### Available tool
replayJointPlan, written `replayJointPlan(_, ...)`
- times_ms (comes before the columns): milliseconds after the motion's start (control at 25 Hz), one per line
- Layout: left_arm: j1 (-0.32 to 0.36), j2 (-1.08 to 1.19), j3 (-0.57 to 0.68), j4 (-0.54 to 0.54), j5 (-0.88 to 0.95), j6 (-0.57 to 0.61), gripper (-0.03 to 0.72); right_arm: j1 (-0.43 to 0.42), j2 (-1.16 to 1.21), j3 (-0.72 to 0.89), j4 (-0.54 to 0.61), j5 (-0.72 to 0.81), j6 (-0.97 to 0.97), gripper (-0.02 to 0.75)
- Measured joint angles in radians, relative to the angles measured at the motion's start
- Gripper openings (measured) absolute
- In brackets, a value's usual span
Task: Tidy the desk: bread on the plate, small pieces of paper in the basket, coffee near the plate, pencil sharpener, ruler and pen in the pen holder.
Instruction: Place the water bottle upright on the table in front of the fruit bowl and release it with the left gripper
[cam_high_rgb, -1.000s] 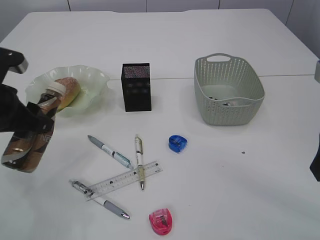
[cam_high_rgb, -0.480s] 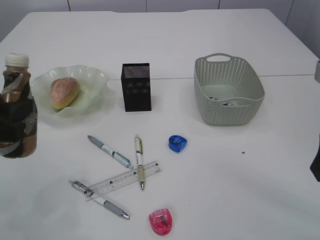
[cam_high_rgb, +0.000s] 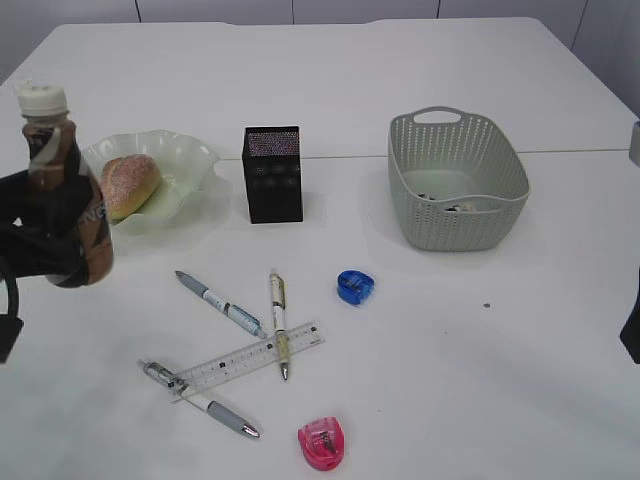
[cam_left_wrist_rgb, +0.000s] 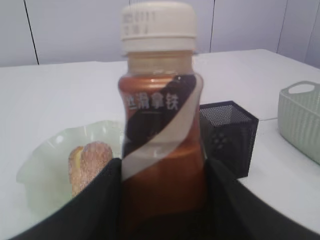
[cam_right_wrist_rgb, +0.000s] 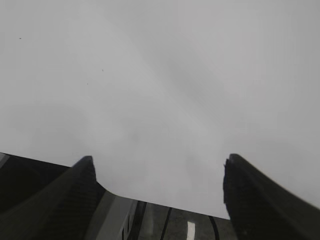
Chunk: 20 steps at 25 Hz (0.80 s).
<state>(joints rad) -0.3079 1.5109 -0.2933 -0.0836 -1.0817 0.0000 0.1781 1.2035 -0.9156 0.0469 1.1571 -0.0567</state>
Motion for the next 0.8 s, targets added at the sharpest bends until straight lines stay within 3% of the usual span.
replayJointPlan(440,0.0,0.178,-0.008,0.026,-0.006,0.0,0.35,0.0,0.0,0.0,0.002,-0.016,0.0,0.577)
replayJointPlan(800,0.0,0.33,-0.102,0.026,-0.014,0.0,0.349,0.0,0.0,0.0,0.002,-0.031,0.0,0.577)
